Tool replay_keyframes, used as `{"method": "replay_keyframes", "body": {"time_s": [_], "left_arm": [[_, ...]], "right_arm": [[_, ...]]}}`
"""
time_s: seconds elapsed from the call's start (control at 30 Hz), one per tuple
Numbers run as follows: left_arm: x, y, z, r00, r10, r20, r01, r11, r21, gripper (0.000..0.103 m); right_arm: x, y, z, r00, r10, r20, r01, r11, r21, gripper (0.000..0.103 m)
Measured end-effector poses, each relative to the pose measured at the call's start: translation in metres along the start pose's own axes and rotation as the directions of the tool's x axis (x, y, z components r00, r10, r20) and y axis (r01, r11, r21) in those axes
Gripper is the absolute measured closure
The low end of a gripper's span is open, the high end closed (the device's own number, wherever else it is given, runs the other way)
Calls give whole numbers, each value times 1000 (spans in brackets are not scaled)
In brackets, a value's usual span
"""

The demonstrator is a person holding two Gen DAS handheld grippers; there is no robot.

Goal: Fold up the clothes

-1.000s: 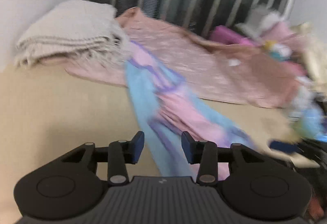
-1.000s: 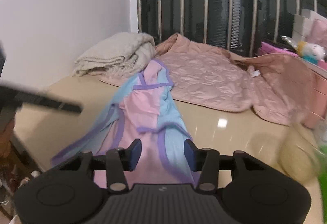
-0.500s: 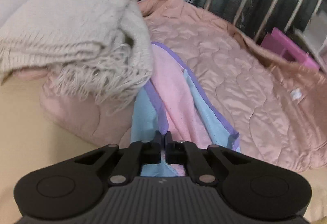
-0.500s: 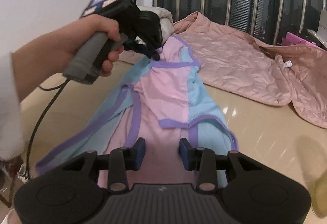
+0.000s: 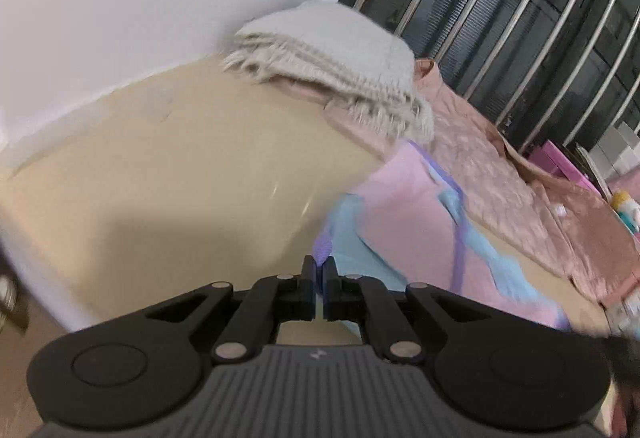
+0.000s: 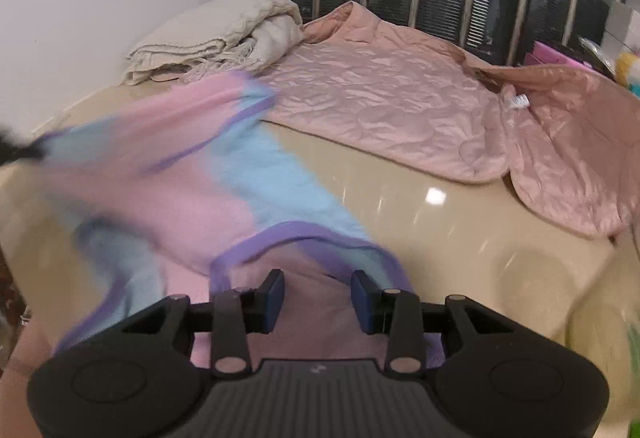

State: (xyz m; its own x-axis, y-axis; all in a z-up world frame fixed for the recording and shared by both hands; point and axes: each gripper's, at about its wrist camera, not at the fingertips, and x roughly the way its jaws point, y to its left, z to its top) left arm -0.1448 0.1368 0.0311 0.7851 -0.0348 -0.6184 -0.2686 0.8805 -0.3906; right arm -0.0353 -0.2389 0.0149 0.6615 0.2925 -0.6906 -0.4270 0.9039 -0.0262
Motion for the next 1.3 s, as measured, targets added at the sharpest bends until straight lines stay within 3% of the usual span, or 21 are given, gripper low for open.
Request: {"method": "replay_keyframes", "body": {"time_s": [0.1,0.17,0.2,0.23,0.27,0.33,0.47,0.53,0.57,0.6,0.73,0.83,0.9,0.97,1.07,1.13,1.23,1.3], "left_arm": [[-18,-3,-19,995,-79,-60,78,997,-18,98],[-23,-10,-22,992,-115,-54,116,993,29,86],[-23,-11,-20,994,-100,-35,102,994,44,69],[-23,-9,-16,999,-47,4,47,998,48,64],[-20,-6,-12,1000,-8,28,6,999,42,62],[-10,3,-3,999,18,31,-18,1000,7,62],[9,-1,-1,999,-34,20,34,999,10,64],[13,-9,-7,999,-23,30,22,999,32,78],[14,-13,-10,999,-17,32,15,999,43,91],[15,-18,-15,999,-15,32,13,998,54,98],[8,-34,-37,997,11,75,-22,989,145,99],[4,-36,-44,996,3,93,-19,985,171,100],[3,-37,-47,994,17,104,-36,982,184,100],[3,-41,-48,993,29,112,-52,975,217,100],[1,-43,-49,993,18,115,-44,973,224,100],[-4,-43,-50,992,2,128,-30,975,218,100],[-11,-40,-55,991,-59,121,31,975,220,95],[-12,-40,-59,991,-93,97,68,971,230,84]], "right_arm": [[20,-6,22,999,-41,-21,40,998,-37,59],[32,-7,39,991,-128,-46,125,990,-63,61],[32,-5,45,983,-175,-52,171,982,-74,61],[26,0,52,981,-193,-33,189,978,-87,62],[17,6,59,990,-141,-3,140,987,-77,62],[-3,18,74,998,-4,63,7,999,-54,59],[2,75,120,971,221,85,-207,966,-152,57],[28,110,150,954,295,45,-285,945,-159,56],[45,128,166,945,328,14,-323,935,-145,56],[62,145,182,933,360,-16,-359,924,-129,56],[139,208,210,948,287,-136,-303,946,-117,56],[175,224,211,955,242,-170,-256,965,-62,56],[190,227,209,947,260,-190,-267,964,-14,62],[186,227,205,952,253,-170,-259,966,-16,94],[177,227,199,962,237,-133,-243,970,-26,103],[158,214,194,963,255,-81,-257,966,-8,103],[88,137,171,932,345,109,-357,925,130,103],[67,79,142,952,281,121,-303,919,253,101]]}}
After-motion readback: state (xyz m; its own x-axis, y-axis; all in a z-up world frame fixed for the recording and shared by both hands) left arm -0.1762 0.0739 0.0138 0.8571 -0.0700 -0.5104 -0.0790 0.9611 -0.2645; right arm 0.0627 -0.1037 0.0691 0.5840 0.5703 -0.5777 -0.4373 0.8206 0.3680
